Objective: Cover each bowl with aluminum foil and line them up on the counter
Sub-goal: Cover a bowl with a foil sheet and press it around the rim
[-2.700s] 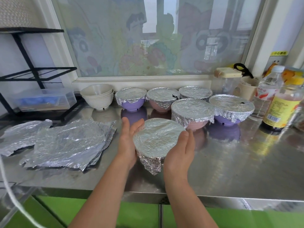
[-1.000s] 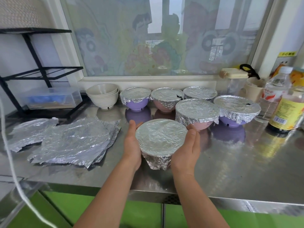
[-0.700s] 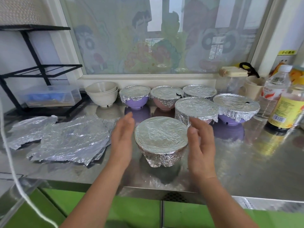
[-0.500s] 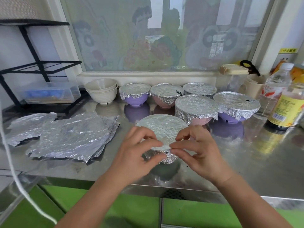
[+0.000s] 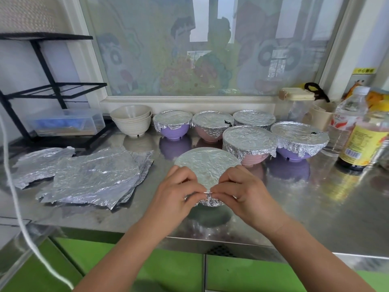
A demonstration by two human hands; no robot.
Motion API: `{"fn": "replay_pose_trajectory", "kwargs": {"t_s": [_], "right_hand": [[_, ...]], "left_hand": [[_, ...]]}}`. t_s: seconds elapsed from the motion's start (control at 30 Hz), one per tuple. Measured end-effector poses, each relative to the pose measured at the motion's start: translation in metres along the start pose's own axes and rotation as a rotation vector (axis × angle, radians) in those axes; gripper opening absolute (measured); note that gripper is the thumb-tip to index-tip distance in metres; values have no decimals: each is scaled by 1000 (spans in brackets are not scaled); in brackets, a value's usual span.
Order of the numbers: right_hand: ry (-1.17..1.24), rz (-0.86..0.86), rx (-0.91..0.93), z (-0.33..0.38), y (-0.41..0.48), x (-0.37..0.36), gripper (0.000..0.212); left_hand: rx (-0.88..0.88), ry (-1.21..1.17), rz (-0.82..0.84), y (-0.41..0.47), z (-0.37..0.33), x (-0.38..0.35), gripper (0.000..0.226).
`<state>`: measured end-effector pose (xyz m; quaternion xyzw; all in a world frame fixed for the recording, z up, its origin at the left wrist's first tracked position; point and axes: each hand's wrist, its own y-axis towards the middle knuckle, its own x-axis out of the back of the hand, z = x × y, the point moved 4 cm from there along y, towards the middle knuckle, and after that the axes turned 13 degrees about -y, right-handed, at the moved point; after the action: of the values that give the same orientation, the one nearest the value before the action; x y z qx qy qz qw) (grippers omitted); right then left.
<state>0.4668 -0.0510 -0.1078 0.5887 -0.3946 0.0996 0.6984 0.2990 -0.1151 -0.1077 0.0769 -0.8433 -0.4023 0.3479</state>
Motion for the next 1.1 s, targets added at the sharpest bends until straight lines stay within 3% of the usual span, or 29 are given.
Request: {"fn": "replay_pose_trajectory", "kwargs": {"t_s": [0.17, 0.33, 0.5, 0.77, 0.97, 1.1], "right_hand": [[-3, 16, -2, -16, 1, 10, 23], [-137, 4, 20, -4, 8, 3, 22], [-266, 24, 9, 11, 17, -6, 20], [-171, 45, -33, -12, 8, 5, 22], [-257, 20, -43, 4, 19, -4, 22], [-194, 29, -81, 1, 15, -1, 26]], "left_hand": [[135, -122, -2, 5, 25, 14, 18], [112, -37, -32, -2, 10, 1, 23], [145, 9, -189, -2, 7, -8, 11], [230, -243, -118, 4, 33, 11, 6], [90, 1, -110, 4, 13, 1, 10], [103, 7, -62, 12, 13, 0, 10]]}}
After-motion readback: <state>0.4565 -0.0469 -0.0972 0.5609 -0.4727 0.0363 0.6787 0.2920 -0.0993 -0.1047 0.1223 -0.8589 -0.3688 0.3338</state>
